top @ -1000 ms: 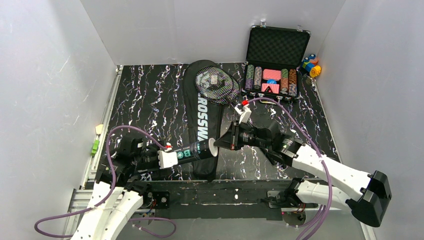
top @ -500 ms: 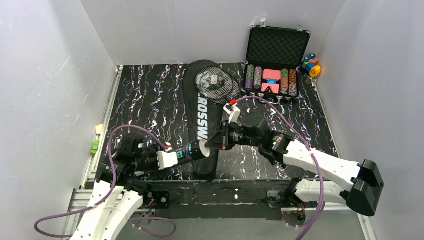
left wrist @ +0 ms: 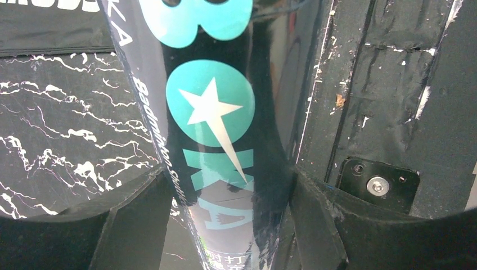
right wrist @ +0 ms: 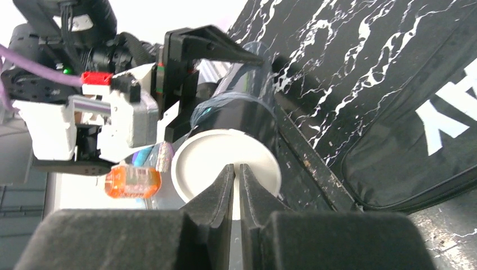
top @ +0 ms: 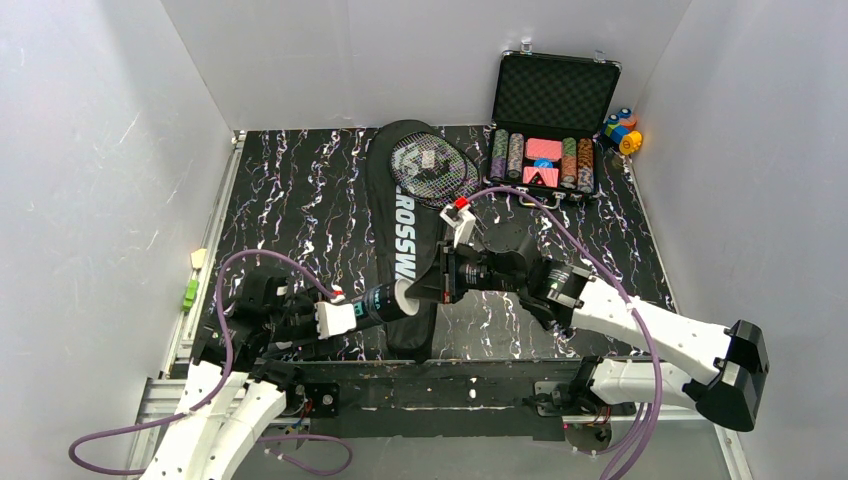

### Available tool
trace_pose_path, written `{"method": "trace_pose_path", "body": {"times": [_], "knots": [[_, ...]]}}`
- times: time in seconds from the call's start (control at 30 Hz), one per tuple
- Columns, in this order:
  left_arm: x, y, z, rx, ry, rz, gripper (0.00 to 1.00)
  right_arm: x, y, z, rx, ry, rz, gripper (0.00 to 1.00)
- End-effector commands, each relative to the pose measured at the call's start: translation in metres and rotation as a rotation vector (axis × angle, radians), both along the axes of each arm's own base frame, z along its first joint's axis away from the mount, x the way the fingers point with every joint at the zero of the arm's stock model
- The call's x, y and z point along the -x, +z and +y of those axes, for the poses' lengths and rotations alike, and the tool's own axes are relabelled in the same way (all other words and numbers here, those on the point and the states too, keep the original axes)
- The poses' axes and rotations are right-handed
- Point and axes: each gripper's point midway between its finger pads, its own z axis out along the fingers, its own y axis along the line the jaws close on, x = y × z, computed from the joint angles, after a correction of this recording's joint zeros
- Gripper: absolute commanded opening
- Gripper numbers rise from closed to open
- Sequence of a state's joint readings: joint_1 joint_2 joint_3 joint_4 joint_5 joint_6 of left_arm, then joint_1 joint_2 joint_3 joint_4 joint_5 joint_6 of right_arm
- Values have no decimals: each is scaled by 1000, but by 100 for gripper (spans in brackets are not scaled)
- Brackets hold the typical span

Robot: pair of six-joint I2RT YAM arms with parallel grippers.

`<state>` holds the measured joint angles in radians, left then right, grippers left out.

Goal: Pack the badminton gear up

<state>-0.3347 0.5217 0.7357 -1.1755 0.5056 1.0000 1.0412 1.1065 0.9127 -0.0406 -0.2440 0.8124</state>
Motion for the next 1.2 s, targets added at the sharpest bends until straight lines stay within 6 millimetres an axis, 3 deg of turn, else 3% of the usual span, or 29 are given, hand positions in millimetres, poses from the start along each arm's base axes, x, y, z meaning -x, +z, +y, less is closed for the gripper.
{"method": "trace_pose_path", "body": {"times": [0.0, 0.27, 0.4, 0.53, 0.67, 0.77, 0.9, 1.07, 1.17], "knots": [[-13, 35, -29, 146, -97, -124, 0, 33, 7, 1, 12, 159, -9, 16], [-16, 44, -35, 183, -89, -122, 0, 43, -2, 11, 26, 225, 16, 19], [-25, 49, -35, 195, -51, -121, 0, 21, 12, 11, 54, 126, -37, 37], [-52, 42, -26, 171, 109, -107, 0, -23, 29, -23, 106, -79, -75, 58], [-103, 30, -3, 100, 381, -107, 0, -67, 38, -80, 131, -293, -57, 73], [-132, 13, 15, 13, 531, -68, 0, -88, 35, -122, 181, -441, -48, 78], [-162, -6, 42, -40, 726, 37, 0, -91, 22, -150, 242, -525, -35, 79], [-196, -22, 85, -42, 974, 172, 0, -84, -6, -159, 271, -549, 27, 79], [-206, -35, 94, -87, 995, 208, 0, -79, -20, -164, 284, -560, 55, 79]]}}
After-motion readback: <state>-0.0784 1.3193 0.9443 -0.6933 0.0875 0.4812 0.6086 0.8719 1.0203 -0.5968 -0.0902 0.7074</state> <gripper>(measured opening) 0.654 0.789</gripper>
